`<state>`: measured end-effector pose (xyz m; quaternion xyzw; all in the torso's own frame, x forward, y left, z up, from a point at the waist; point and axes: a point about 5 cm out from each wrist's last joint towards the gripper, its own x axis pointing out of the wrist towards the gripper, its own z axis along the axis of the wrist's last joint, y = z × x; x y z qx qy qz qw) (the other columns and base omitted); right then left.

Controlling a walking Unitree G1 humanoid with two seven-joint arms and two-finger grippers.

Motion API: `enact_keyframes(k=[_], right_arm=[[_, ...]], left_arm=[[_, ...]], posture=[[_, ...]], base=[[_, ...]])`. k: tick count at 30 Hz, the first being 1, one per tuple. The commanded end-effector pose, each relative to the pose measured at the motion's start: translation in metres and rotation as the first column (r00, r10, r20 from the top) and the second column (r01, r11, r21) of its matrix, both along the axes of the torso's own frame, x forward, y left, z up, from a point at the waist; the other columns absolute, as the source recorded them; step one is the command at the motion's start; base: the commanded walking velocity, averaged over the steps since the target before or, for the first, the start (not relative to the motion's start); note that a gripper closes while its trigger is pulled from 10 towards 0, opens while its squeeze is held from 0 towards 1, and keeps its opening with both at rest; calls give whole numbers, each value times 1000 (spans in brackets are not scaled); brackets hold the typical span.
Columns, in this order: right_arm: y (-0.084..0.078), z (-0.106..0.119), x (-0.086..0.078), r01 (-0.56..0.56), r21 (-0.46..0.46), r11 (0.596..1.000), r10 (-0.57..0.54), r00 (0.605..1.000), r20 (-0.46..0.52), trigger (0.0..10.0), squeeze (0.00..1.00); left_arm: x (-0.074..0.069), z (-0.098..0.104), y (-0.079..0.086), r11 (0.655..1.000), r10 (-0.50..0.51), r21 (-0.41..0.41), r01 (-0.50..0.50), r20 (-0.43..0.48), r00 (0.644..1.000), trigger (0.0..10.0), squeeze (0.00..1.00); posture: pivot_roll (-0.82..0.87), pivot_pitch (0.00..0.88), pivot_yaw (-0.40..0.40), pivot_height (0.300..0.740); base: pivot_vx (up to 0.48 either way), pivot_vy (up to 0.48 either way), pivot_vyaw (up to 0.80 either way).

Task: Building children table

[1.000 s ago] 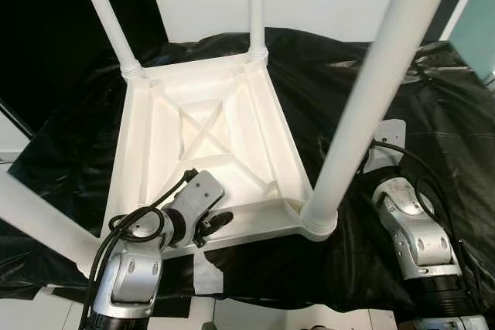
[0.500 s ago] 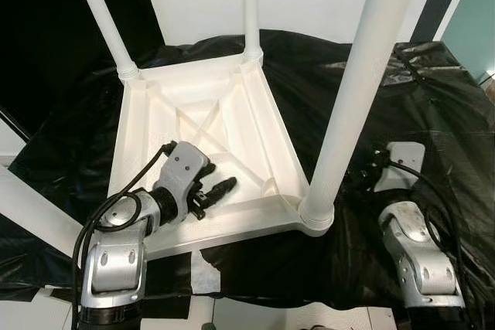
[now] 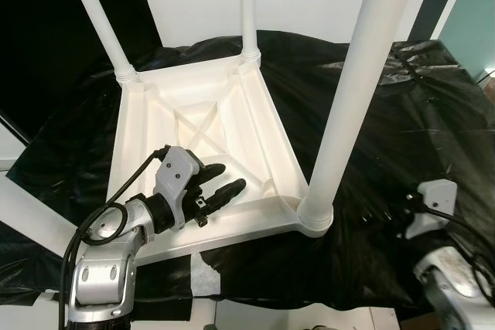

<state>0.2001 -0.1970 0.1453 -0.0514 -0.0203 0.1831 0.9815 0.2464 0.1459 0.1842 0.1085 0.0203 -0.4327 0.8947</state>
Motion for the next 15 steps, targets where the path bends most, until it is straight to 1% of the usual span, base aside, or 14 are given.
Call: enact_keyframes(k=[1,3,5,6,7,8,9,10,11,12,13,15], right_arm=[[8,1,-3,-81,15,997,81,996,-20,10000,0],[13,3,-4,-143,4,990,143,989,-30,10000,0],[13,3,-4,-143,4,990,143,989,-30,10000,0],[16,4,-5,-172,0,985,172,985,-33,10000,0],[16,4,-5,-172,0,985,172,985,-33,10000,0],[21,5,-3,-222,-10,975,221,975,-36,10000,0],[21,5,-3,-222,-10,975,221,975,-36,10000,0],[26,6,1,-267,-11,964,266,963,-43,10000,0],[26,6,1,-267,-11,964,266,963,-43,10000,0],[28,6,7,-298,-18,954,298,954,-42,10000,0],[34,7,15,-365,-21,931,363,930,-53,10000,0],[35,7,16,-382,-22,924,381,923,-56,10000,0]], left_arm=[[-4,0,-5,991,-132,7,132,-15,991,10000,0],[-1,1,-5,993,-121,8,121,-6,993,10000,0],[-1,1,-5,993,-121,8,121,-6,993,10000,0],[0,1,-5,994,-113,8,113,2,994,10000,0],[0,1,-5,994,-113,8,113,2,994,10000,0],[2,0,-7,995,-97,6,97,2,995,10000,0],[2,0,-7,995,-97,6,97,2,995,10000,0],[2,-3,-10,996,-92,9,92,-5,996,10000,0],[2,-3,-10,996,-92,9,92,-5,996,10000,0],[2,-6,-13,995,-94,13,94,-11,996,10000,0],[0,-9,-19,995,-96,24,96,-11,995,10000,0],[0,-10,-19,995,-96,26,96,-7,995,10000,0]], posture=[[-65,71,80,740],[-62,65,78,740],[-62,65,78,740],[-62,65,78,740],[-62,65,78,740],[-60,61,79,740],[-60,61,79,740],[-56,59,72,740],[-56,59,72,740],[-49,57,68,740],[-41,53,61,740],[-41,53,61,740]], base=[[0,0,0],[0,0,0],[0,0,0],[0,0,0],[0,0,0],[0,0,0],[0,0,0],[0,0,0],[0,0,0],[0,0,0],[0,0,0],[0,0,0]])
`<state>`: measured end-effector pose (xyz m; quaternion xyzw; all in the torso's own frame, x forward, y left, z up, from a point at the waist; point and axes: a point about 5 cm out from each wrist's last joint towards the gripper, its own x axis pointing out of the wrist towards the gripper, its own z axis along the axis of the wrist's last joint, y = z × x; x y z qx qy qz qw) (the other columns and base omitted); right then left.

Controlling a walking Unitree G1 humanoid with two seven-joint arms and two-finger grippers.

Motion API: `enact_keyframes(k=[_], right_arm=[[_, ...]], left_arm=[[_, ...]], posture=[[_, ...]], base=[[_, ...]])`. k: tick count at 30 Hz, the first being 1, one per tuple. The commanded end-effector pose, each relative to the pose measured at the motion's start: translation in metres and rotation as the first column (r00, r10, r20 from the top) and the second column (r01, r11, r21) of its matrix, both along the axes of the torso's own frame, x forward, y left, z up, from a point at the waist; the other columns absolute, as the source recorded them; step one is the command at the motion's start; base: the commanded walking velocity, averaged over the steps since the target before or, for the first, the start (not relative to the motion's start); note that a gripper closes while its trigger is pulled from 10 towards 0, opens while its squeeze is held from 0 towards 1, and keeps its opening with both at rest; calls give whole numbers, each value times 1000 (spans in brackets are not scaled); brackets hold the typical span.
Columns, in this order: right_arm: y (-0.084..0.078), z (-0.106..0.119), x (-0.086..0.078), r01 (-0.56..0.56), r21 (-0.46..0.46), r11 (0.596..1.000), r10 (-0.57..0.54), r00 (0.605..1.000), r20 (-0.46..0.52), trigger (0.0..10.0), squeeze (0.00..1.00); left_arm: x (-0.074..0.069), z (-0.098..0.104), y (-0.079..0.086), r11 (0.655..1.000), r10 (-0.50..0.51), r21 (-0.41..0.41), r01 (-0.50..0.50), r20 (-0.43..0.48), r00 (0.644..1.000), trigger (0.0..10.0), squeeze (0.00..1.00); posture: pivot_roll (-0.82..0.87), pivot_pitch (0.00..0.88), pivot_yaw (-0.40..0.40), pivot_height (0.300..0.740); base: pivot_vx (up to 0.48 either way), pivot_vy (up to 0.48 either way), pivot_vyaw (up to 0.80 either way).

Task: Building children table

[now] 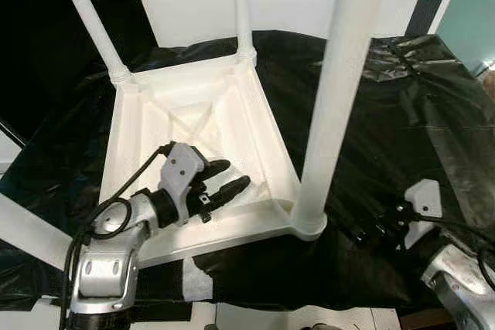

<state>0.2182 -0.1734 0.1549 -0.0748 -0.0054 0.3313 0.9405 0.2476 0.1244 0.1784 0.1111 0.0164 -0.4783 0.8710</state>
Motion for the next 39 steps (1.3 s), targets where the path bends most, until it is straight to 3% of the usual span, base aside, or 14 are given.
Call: enact_keyframes(k=[1,11,15,21,24,27,28,32,36,39], right_arm=[[13,-2,-3,-116,21,993,116,993,-29,10000,0],[12,1,-17,-247,6,969,247,964,-96,10000,0],[3,5,-35,-370,-29,929,360,917,-174,10000,0],[0,8,-44,-467,-55,882,444,866,-231,10000,0],[1,8,-40,-471,-65,880,448,866,-222,10000,0],[10,7,-21,-430,-98,897,414,898,-146,10000,0],[10,7,-21,-430,-98,897,414,898,-146,10000,0],[31,3,6,-385,-92,918,380,922,-70,10000,0],[40,2,15,-369,-84,926,366,930,-44,10000,0],[53,2,29,-361,-50,931,361,932,-18,10000,0]], left_arm=[[-1,-5,2,1000,9,24,-9,-8,1000,10000,0],[-1,-6,7,999,37,27,-37,-2,999,10000,0],[1,-7,17,997,52,51,-52,-3,999,10000,0],[11,-4,31,990,105,88,-107,25,994,10000,0],[14,-2,37,988,116,99,-118,31,993,10000,0],[10,2,46,991,78,112,-79,9,997,10000,0],[10,2,46,991,78,112,-79,9,997,10000,0],[-10,1,49,989,-83,117,93,-91,992,10000,0],[-12,-2,48,984,-103,132,116,-100,990,10000,0],[-8,-3,39,985,-116,115,125,-86,990,10000,0]], posture=[[-39,52,56,740],[-35,51,50,740],[-43,52,58,740],[-40,52,58,740],[-36,50,58,740],[-26,48,53,740],[-26,48,53,740],[-9,45,34,740],[-1,44,30,740],[2,39,24,740]], base=[[0,0,0],[0,0,0],[0,0,0],[0,0,0],[0,0,0],[0,0,0],[0,0,0],[0,0,0],[0,0,0],[0,0,0]])
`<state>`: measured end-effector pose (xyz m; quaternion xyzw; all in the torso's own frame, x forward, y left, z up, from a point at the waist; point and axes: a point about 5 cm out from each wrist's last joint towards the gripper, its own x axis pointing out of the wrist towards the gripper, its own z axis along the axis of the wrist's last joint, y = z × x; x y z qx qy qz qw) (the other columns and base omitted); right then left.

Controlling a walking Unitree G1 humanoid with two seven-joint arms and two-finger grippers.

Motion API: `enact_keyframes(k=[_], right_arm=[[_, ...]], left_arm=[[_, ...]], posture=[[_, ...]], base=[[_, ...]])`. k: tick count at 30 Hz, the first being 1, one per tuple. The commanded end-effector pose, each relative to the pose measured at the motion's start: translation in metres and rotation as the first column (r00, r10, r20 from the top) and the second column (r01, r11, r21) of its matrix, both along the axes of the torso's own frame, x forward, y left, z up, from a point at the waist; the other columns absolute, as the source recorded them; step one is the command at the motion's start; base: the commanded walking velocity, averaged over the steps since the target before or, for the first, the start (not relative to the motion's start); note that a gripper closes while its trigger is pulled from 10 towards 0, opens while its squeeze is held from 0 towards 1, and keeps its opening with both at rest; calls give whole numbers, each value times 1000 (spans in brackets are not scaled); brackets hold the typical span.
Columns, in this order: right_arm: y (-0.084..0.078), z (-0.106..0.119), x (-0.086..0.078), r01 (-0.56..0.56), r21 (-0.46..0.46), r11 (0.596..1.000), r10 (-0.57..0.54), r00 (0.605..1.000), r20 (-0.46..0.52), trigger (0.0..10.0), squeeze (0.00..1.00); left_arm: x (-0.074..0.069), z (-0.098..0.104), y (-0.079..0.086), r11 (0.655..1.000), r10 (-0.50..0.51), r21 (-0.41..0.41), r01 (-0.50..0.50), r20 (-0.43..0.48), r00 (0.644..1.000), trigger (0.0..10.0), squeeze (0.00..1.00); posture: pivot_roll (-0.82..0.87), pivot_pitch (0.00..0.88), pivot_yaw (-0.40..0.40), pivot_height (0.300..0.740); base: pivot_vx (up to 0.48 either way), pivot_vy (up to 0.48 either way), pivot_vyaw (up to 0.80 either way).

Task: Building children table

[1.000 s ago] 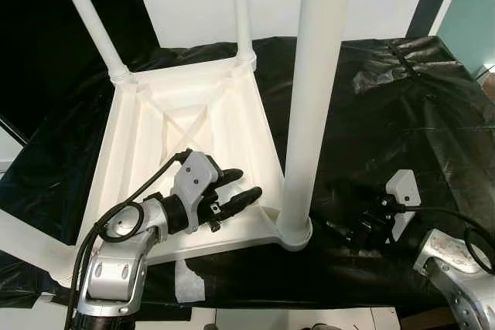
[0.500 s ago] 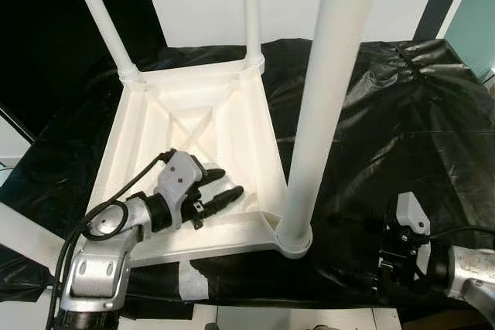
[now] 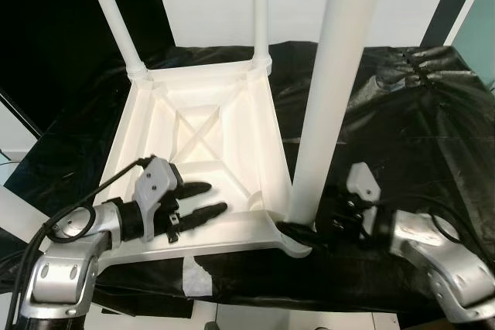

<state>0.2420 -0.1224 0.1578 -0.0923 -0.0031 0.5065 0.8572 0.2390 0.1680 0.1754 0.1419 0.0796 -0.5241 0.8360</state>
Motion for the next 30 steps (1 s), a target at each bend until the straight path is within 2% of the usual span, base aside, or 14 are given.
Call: enact_keyframes(k=[1,4,5,10,11,12,13,21,22,23,24,28,29,30], right_arm=[[4,-1,10,25,9,1000,-25,1000,15,9294,0],[5,-1,13,32,14,999,-32,999,18,9294,0],[-5,-4,20,78,6,997,-78,997,25,0,0],[-23,-7,26,161,-8,987,-160,987,24,0,0],[-41,-8,30,260,-3,966,-260,965,27,784,0],[-41,-8,30,260,-3,966,-260,965,27,784,0],[-51,-9,31,324,9,946,-324,946,28,10000,0],[-44,-15,28,356,37,934,-357,934,20,10000,0],[-45,-18,31,392,36,919,-393,919,18,3922,0],[-46,-20,33,419,34,907,-420,908,15,3922,0],[-47,-23,37,476,22,879,-476,879,14,0,0],[-48,-26,41,560,8,829,-560,828,33,0,0],[-45,-28,42,618,17,786,-618,785,27,0,0],[-42,-31,42,684,38,729,-684,729,3,1176,0]], left_arm=[[1,0,-8,1000,-26,-9,26,15,1000,10000,0],[2,0,-10,999,-29,-13,29,18,999,10000,0],[1,-1,-15,999,-38,-24,38,18,999,10000,0],[1,-2,-18,998,-41,-37,42,13,999,10000,0],[1,-4,-26,997,-48,-66,48,10,999,10000,0],[1,-4,-26,997,-48,-66,48,10,999,10000,0],[2,-7,-35,995,-45,-88,46,11,999,10000,0],[5,-12,-55,991,12,-133,-9,20,1000,10000,0],[7,-14,-60,991,36,-133,-33,18,999,10000,0],[9,-15,-63,990,51,-131,-48,19,999,10000,0],[11,-16,-68,988,79,-132,-76,21,997,10000,0],[15,-15,-73,983,115,-145,-111,22,993,10000,0],[17,-14,-76,979,141,-150,-134,31,990,10000,0],[19,-15,-78,976,164,-149,-157,33,986,10000,0]], posture=[[4,35,21,740],[5,35,21,740],[2,30,21,740],[-2,31,20,740],[-18,31,26,740],[-18,31,26,740],[-24,33,26,740],[-46,24,32,740],[-40,10,28,740],[-40,10,28,740],[-44,8,31,740],[-47,10,34,740],[-40,7,31,740],[-37,10,32,740]], base=[[0,0,0],[0,0,0],[0,0,0],[0,0,0],[0,0,0],[0,0,0],[0,0,0],[0,0,0],[0,0,0],[0,0,0],[0,0,0],[0,0,0],[0,0,0],[0,0,0]])
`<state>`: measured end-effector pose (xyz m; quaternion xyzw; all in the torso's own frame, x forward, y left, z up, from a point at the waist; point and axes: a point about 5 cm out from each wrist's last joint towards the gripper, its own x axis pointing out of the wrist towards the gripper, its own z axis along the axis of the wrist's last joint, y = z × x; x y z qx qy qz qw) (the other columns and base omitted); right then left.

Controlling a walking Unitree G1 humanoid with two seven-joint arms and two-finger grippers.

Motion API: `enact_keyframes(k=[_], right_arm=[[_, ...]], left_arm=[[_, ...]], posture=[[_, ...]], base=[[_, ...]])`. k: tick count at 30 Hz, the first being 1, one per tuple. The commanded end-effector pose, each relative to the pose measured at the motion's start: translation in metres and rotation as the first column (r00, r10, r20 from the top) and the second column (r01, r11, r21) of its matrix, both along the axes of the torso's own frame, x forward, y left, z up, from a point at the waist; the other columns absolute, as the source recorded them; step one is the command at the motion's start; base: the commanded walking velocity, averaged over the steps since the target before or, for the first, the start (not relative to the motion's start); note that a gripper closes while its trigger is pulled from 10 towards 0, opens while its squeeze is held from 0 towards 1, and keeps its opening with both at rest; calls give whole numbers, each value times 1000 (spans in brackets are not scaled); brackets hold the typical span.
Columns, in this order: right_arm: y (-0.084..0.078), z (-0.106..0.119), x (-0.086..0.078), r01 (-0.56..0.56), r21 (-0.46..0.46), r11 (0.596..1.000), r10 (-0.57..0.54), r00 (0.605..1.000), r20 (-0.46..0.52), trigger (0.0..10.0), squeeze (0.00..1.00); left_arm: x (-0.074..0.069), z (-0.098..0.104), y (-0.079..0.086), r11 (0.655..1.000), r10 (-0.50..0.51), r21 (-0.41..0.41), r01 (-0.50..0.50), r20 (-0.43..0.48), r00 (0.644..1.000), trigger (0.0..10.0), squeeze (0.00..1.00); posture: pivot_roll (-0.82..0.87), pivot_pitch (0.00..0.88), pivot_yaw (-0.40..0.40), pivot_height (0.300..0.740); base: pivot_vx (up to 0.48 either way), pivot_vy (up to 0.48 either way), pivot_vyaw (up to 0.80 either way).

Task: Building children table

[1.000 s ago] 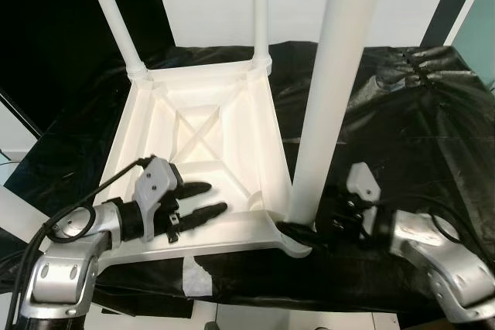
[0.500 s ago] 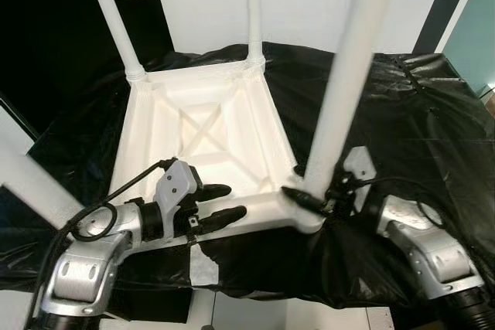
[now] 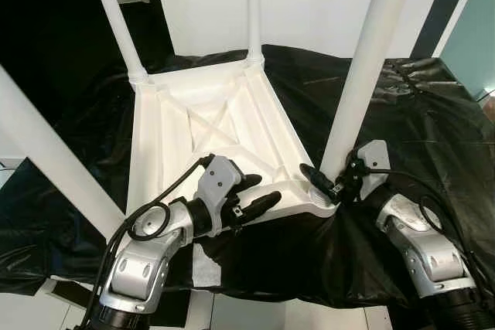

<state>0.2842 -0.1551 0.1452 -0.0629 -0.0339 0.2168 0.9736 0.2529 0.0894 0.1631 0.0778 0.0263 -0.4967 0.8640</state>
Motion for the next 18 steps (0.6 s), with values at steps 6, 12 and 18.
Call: enact_keyframes(k=[6,12,18], right_arm=[[10,-29,0,334,61,941,-324,936,-135,3137,0],[43,-33,4,422,113,899,-401,900,-173,10000,0],[38,-20,3,380,160,911,-373,925,-75,10000,0]], left_arm=[[6,-5,-7,992,123,0,-123,12,992,10000,0],[-3,-14,-12,997,68,46,-69,17,998,10000,0],[0,-21,-14,995,88,50,-89,5,996,10000,0]], posture=[[-41,26,41,740],[-43,36,43,740],[-57,32,53,740]], base=[[0,0,0],[0,0,0],[0,0,0]])
